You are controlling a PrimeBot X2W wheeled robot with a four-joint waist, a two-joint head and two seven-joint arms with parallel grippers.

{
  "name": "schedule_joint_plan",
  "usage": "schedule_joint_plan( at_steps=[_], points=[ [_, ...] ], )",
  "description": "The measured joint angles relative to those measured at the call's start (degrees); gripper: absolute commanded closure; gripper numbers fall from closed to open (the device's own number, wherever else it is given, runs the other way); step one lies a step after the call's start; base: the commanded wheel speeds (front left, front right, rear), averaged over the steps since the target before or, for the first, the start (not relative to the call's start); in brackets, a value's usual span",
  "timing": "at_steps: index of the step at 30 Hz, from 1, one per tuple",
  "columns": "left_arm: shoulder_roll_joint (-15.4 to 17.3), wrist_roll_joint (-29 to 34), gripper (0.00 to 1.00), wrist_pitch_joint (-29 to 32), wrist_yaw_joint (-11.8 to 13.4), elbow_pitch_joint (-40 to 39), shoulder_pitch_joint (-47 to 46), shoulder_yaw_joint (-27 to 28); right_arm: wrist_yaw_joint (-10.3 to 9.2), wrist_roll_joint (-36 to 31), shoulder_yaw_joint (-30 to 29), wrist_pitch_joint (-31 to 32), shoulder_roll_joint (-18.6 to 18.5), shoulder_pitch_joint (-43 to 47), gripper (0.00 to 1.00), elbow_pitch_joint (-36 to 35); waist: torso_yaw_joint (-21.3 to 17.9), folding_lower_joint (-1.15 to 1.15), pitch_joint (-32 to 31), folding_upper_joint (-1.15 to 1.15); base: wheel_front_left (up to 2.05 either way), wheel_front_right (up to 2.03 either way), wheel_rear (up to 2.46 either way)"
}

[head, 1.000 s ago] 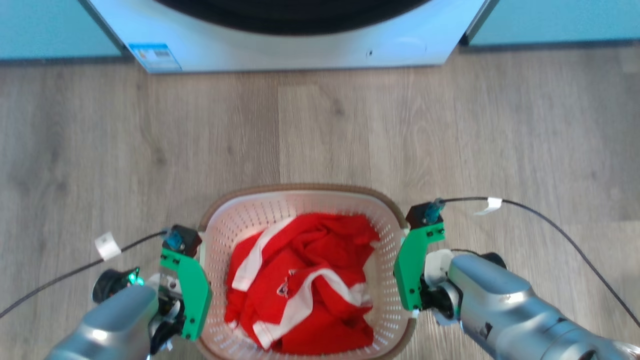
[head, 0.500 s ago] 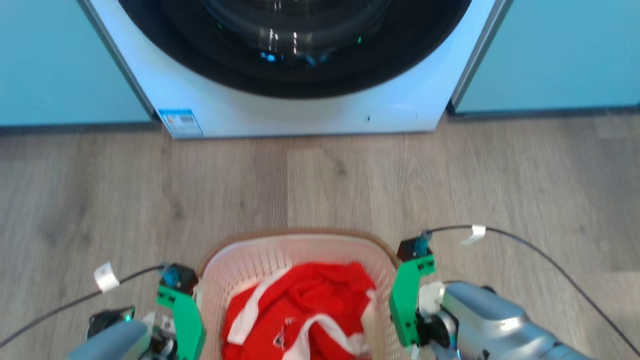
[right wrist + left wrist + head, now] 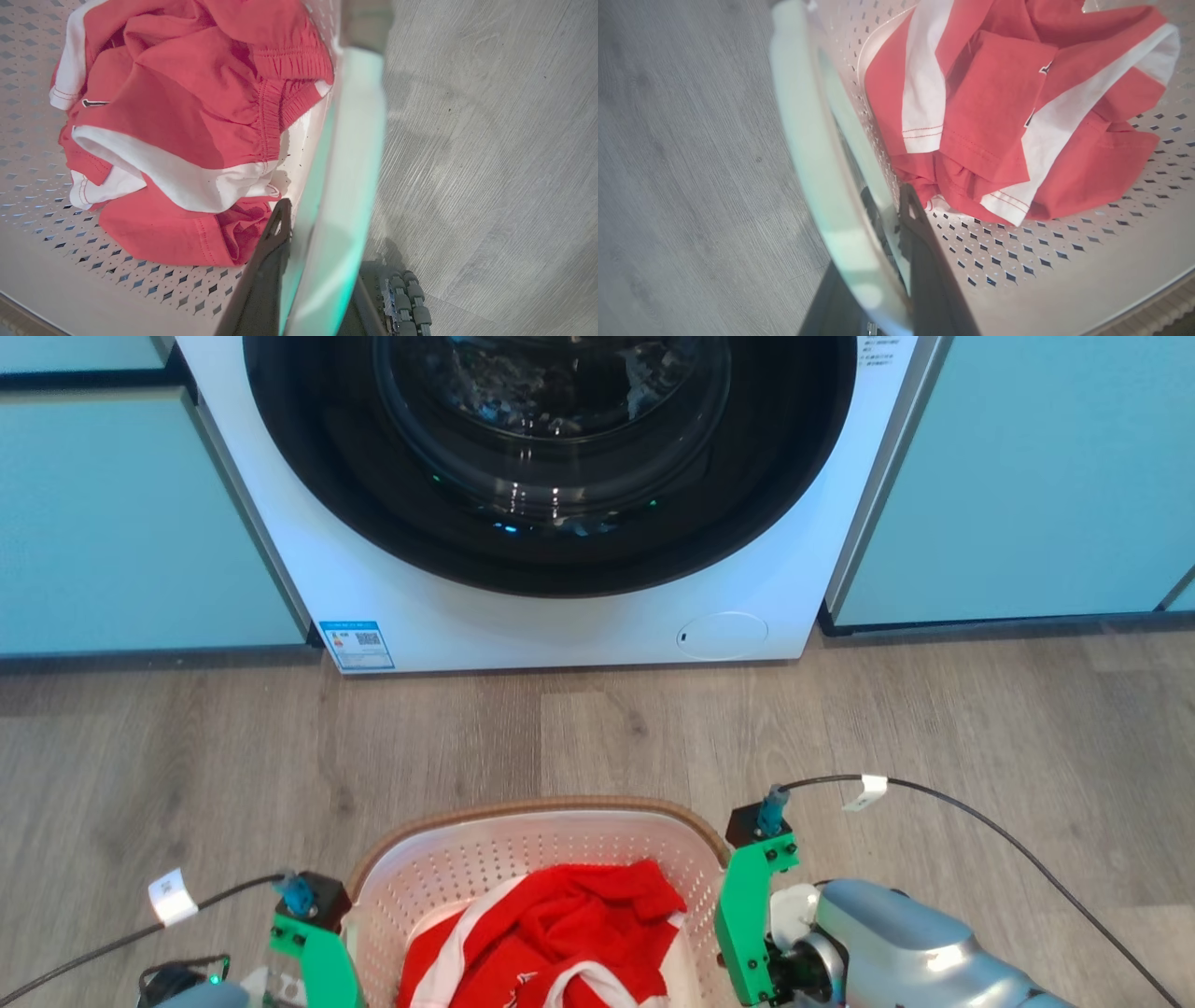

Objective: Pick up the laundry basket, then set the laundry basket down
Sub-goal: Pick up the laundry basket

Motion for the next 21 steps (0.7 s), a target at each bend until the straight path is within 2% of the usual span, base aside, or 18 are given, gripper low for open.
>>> schedule_joint_plan(
  at_steps=[10, 21],
  points=[
    [2.94, -0.30, 1.00, 1.96, 3.60, -6.34, 1.33, -0.04, 0.00, -0.18, -0.65, 0.80, -0.15, 1.46, 1.00, -0.69, -0.32, 0.00, -0.76, 0.00, 0.00, 0.00, 0.00],
    [3.94, -0.88, 1.00, 2.46, 5.57, -8.82, 1.81, -0.03, 0.00, -1.86, -2.19, 1.75, -0.37, 2.19, 1.00, -1.54, -0.75, 0.00, -0.92, 0.00, 0.00, 0.00, 0.00]
  ],
)
